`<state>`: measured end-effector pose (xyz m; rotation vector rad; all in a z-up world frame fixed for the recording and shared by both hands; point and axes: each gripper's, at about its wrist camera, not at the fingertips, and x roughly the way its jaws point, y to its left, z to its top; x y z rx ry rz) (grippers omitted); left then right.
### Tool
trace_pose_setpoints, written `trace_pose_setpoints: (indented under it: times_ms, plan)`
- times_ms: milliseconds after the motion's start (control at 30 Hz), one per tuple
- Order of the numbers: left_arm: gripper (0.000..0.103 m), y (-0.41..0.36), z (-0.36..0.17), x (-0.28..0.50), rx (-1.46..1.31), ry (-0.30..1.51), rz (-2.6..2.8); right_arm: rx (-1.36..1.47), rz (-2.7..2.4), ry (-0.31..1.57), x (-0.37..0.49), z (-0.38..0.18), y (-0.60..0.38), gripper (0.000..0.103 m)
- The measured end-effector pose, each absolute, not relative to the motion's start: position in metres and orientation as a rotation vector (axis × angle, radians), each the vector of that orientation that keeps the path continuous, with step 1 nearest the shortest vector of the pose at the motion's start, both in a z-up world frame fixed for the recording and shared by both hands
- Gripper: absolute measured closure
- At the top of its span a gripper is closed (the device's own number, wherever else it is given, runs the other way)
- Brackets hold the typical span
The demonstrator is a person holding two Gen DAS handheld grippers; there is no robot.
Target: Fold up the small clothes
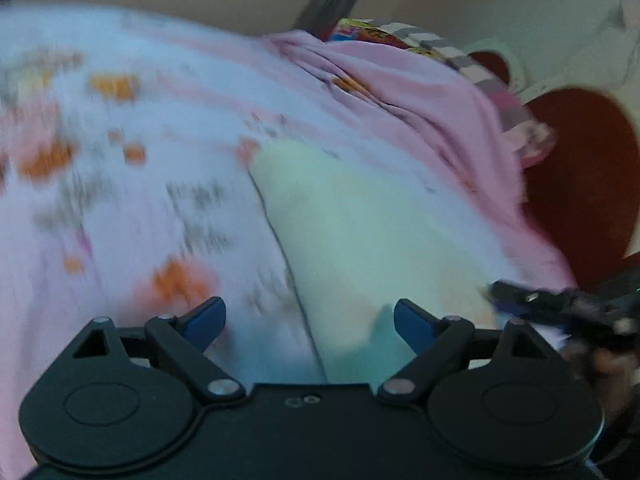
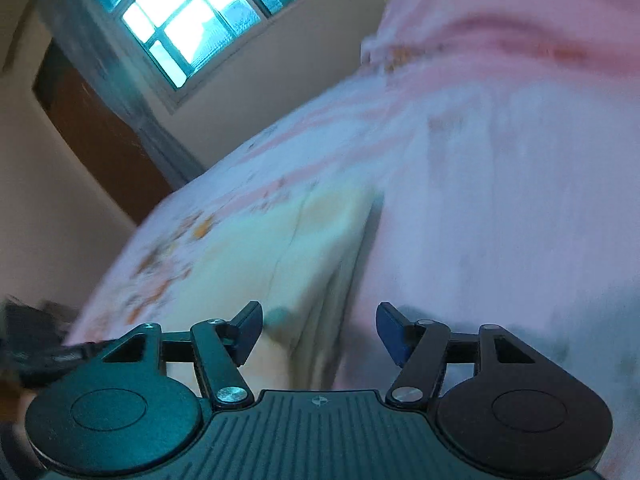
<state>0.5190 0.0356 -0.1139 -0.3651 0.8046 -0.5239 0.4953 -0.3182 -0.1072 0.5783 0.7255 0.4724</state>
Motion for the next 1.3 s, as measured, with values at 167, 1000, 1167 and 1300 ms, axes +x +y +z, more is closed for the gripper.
trace_pose_setpoints:
  times_ms: [167, 1000, 1167, 1300]
  plan:
    - [0.015, 0.06, -0.134, 0.534, -0.607, 0.829, -0.638, 0.658, 0.516, 0.769, 0.5, -0.121, -0.322, 0.04]
    - [0.063, 0.014, -0.146, 0.583, -0.539, 0.767, -0.678, 0.64, 0.648, 0.756, 0.551, -0.132, -0.296, 0.065]
    - [0.07, 0.017, -0.108, 0.545, -0.462, 0.643, -0.67, 0.469, 0.639, 0.635, 0.515, -0.086, -0.273, 0.075]
    - [0.07, 0.027, -0.051, 0.477, -0.382, 0.48, -0.68, 0.402, 0.677, 0.484, 0.457, -0.034, -0.266, 0.075]
